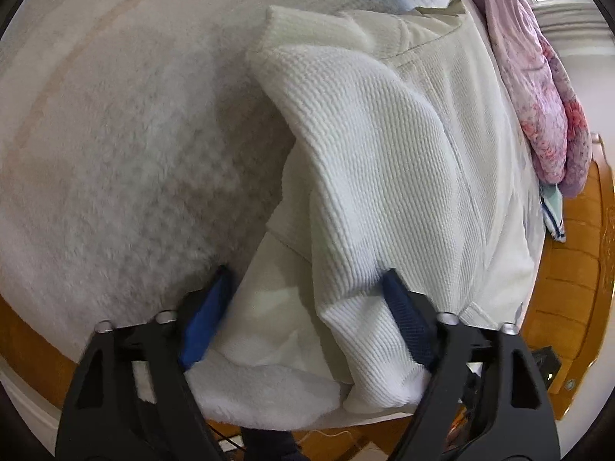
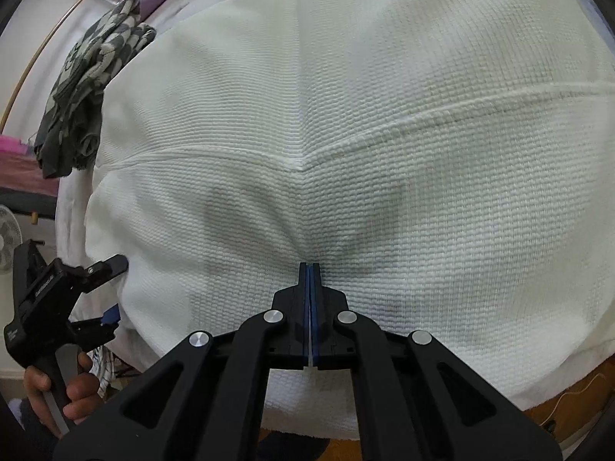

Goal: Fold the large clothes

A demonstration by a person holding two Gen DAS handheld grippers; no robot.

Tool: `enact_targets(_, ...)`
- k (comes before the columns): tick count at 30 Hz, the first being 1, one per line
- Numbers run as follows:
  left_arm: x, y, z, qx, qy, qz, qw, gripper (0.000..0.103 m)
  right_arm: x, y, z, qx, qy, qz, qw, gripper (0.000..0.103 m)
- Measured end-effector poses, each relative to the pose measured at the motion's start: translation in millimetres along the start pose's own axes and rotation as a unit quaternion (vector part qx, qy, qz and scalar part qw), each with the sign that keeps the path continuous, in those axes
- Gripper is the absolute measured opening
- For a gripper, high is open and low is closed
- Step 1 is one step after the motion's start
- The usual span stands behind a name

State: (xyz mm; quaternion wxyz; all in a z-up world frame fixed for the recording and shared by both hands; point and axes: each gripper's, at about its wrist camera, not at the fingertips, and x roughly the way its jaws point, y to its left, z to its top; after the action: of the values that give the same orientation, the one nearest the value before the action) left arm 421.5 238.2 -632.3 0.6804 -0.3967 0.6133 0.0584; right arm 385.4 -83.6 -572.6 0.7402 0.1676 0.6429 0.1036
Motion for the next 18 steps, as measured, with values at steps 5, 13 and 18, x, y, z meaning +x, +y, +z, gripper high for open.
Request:
enact_targets(5, -18.4, -5.0, -3.0, -0.012, 0.006, -0.048, 0.9988, 0.014, -21.0, 27.5, -1.6, -0.069, -0.030, -0.006, 0.997, 0.019)
enact_targets(13, -56.3, -19.6, -9.4, -0.020, 0.012, -0.095, 0.9952, 0.013, -53.8, 112.2, -37.4, -0.255, -0.088, 0.076, 0.960, 0.073)
enact_targets(18, -66.2, -55.4, -7.6, 0.005, 0.013, -0.105, 0.9943, 0.012, -37.5, 148.9, -50.1, -0.310, -0.092, 0.085, 0.943, 0.075)
